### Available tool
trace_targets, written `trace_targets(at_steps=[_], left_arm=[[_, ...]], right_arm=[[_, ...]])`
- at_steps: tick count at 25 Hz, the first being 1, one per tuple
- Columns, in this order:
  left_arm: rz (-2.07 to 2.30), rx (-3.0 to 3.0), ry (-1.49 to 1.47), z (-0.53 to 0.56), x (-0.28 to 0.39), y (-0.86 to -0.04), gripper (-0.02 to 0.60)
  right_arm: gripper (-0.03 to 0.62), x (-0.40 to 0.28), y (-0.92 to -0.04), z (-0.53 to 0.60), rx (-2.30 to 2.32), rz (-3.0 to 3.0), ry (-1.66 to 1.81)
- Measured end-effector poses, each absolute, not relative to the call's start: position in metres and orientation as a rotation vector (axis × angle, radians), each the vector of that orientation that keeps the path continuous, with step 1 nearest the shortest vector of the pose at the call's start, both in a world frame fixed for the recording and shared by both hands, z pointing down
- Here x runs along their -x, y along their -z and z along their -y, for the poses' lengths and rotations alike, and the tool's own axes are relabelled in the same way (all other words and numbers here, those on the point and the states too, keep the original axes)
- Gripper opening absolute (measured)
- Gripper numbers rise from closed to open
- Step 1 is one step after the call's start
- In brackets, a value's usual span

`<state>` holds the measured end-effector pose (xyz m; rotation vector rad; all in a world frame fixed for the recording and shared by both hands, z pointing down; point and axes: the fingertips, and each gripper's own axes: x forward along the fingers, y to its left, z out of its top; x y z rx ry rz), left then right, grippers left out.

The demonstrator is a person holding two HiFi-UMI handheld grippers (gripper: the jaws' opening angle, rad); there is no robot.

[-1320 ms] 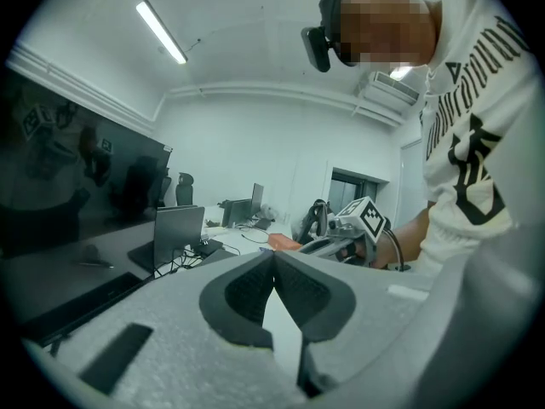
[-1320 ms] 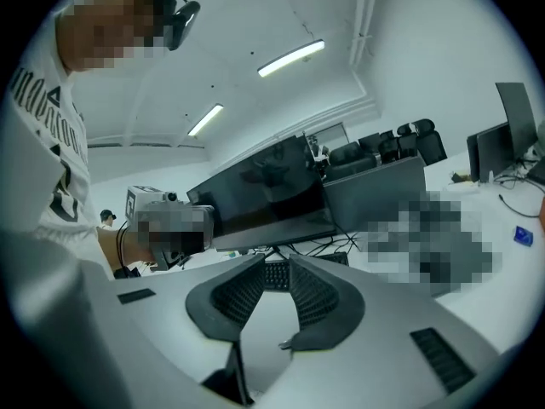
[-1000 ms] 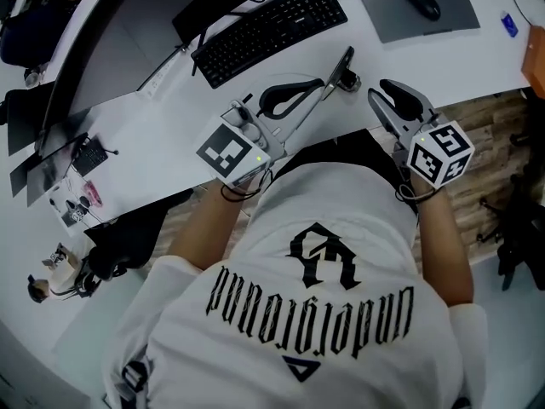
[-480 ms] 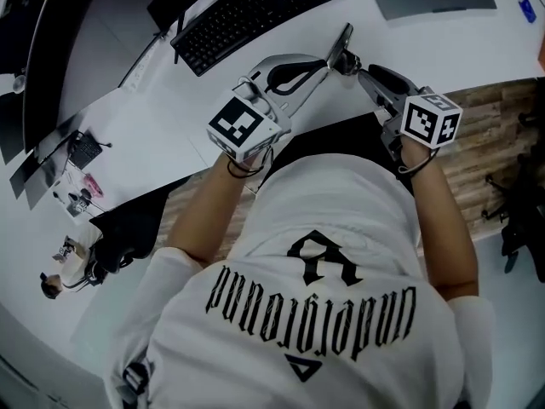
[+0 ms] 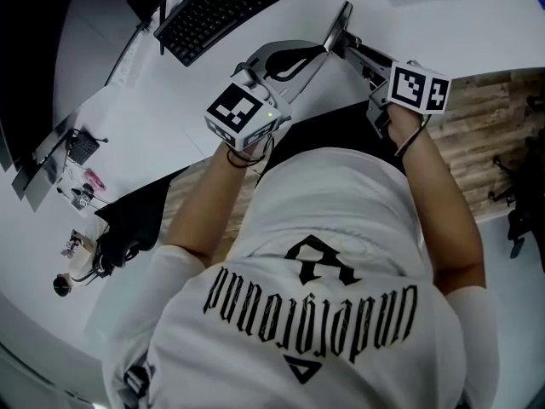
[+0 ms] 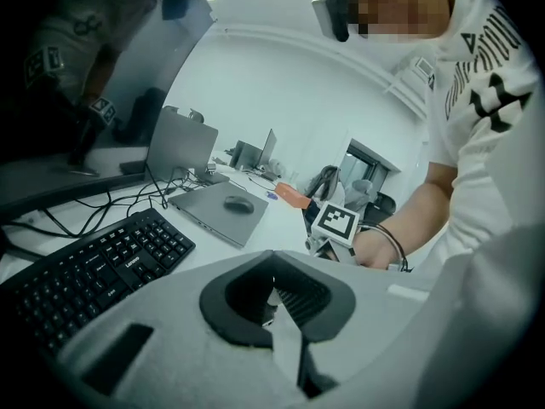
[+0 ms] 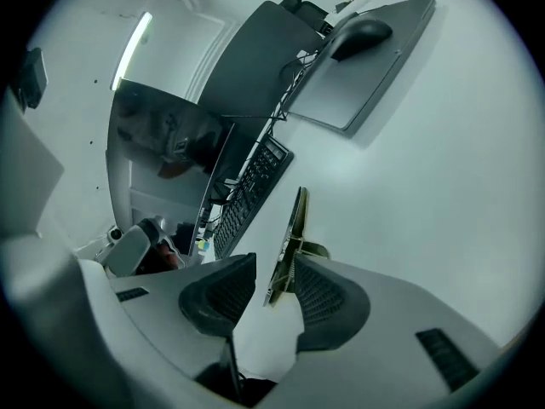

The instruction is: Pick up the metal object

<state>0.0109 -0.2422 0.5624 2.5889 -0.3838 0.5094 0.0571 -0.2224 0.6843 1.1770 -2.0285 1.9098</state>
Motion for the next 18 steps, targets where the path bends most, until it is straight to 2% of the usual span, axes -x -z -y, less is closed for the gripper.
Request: trace_targets(at_steps=[7, 13, 18], left_arm=[[0.395, -2.557, -0.510, 0.238, -0.006, -0.572, 0.015], [0.410, -2.547, -0.512, 0.233, -0.002, -0.574, 0.015], [0.393, -2.603, -0.580, 0.222, -0.001, -0.572, 0.015]], right_arm=[[0.121, -0.050, -0.696, 0.228, -1.173, 1.985, -1.978], [0.049, -0.047, -0.694, 0.230, -1.161, 2.001, -1.994], [0.029, -0.045, -0.693, 0.228, -1.165, 2.014, -1.994]])
